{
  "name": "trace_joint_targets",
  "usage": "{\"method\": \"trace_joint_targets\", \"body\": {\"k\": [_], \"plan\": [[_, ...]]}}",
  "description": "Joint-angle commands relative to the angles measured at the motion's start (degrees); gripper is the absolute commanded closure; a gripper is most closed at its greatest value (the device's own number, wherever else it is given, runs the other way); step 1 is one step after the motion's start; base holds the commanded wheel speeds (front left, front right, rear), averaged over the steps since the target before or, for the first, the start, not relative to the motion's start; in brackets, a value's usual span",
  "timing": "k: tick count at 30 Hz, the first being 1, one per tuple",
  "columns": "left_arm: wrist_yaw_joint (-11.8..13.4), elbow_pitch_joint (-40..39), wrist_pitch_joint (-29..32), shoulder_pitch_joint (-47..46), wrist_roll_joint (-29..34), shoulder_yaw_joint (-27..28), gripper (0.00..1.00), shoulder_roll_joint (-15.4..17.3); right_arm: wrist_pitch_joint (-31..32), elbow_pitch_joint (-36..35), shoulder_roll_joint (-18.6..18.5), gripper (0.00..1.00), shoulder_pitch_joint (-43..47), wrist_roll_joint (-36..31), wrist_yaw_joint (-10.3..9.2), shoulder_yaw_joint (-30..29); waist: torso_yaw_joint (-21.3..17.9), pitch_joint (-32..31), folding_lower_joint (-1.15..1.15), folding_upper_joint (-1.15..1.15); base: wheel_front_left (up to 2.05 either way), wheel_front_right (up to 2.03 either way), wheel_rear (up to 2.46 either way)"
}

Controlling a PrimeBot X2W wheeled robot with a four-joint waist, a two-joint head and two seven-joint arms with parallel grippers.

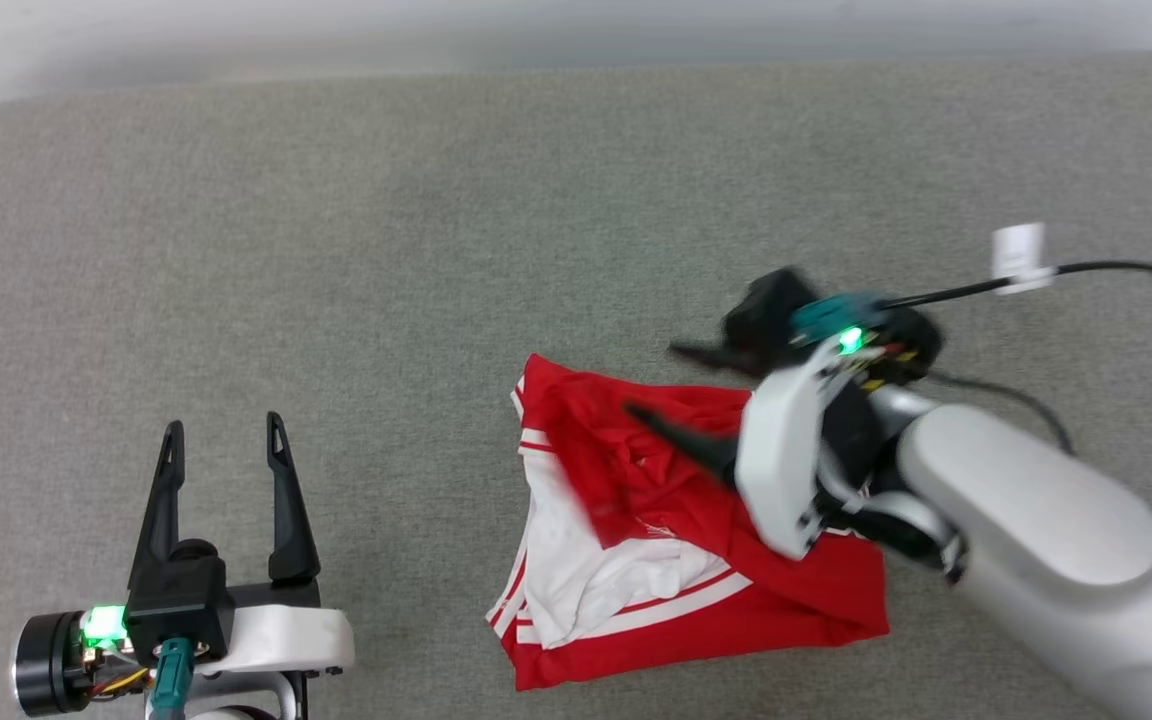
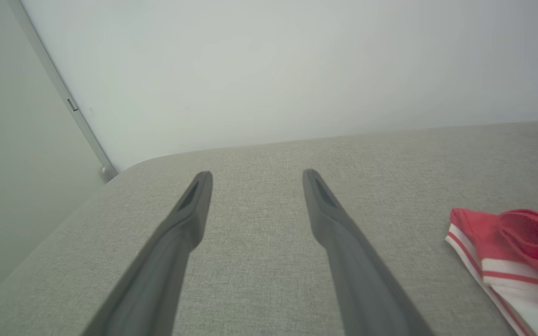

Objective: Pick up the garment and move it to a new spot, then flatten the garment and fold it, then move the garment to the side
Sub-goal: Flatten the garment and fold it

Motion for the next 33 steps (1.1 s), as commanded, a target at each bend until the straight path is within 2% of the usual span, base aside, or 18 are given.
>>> {"method": "trace_joint_targets", "body": {"k": [1,5,10,11,14,18,22,27,33], "plan": [[-0.2,0.0,-0.3,0.9,0.0,0.3,0.00,0.1,-5.8,-0.8,-1.6,0.00,0.0,-2.6,-0.02,-3.0,-1.1,-1.5,0.00,0.00,0.00,0.00,0.00],[-0.2,-0.1,-0.3,1.9,0.0,0.8,0.00,0.0,-18.0,1.0,-2.2,0.00,3.2,-9.9,-0.02,-13.2,-2.2,-3.0,0.00,0.00,0.00,0.00,0.00],[-0.4,-0.2,-0.3,3.0,0.3,0.9,0.00,0.0,-30.4,4.1,0.7,0.00,9.3,-20.1,-0.02,-28.1,-3.2,-4.4,0.00,0.00,0.00,0.00,0.00],[-0.4,-0.2,-0.3,3.0,0.3,0.9,0.00,0.0,-30.4,4.1,0.7,0.00,9.3,-20.1,-0.02,-28.1,-3.2,-4.4,0.00,0.00,0.00,0.00,0.00],[-0.5,-0.2,-0.3,3.6,0.3,1.0,0.00,0.0,-33.7,3.8,2.9,0.00,14.2,-26.3,-0.02,-35.6,-3.5,-5.0,0.00,0.00,0.00,0.00,0.00],[-0.7,-0.2,-0.3,3.9,0.2,1.0,0.00,0.0,-34.8,0.8,6.9,0.00,21.5,-31.6,-0.02,-44.6,-3.7,-5.8,0.00,0.00,0.00,0.00,0.00],[-1.0,-0.2,-0.3,4.6,0.0,1.2,0.00,-0.2,-34.9,-6.1,11.1,0.00,29.2,-35.0,-0.02,-51.0,-3.8,-6.5,0.00,0.00,0.00,0.00,0.00],[-1.5,-0.2,-0.2,5.4,-0.3,1.2,0.00,-0.4,-34.9,-11.4,15.5,0.00,37.9,-36.9,-0.02,-55.2,-3.7,-7.5,0.00,0.00,0.00,0.00,0.00],[-2.1,-0.1,-0.2,6.4,-0.5,1.4,0.00,-0.7,-34.9,-13.6,17.8,0.00,45.0,-37.9,-0.02,-56.7,-3.3,-8.6,0.00,0.00,0.00,0.00,0.00]]}}
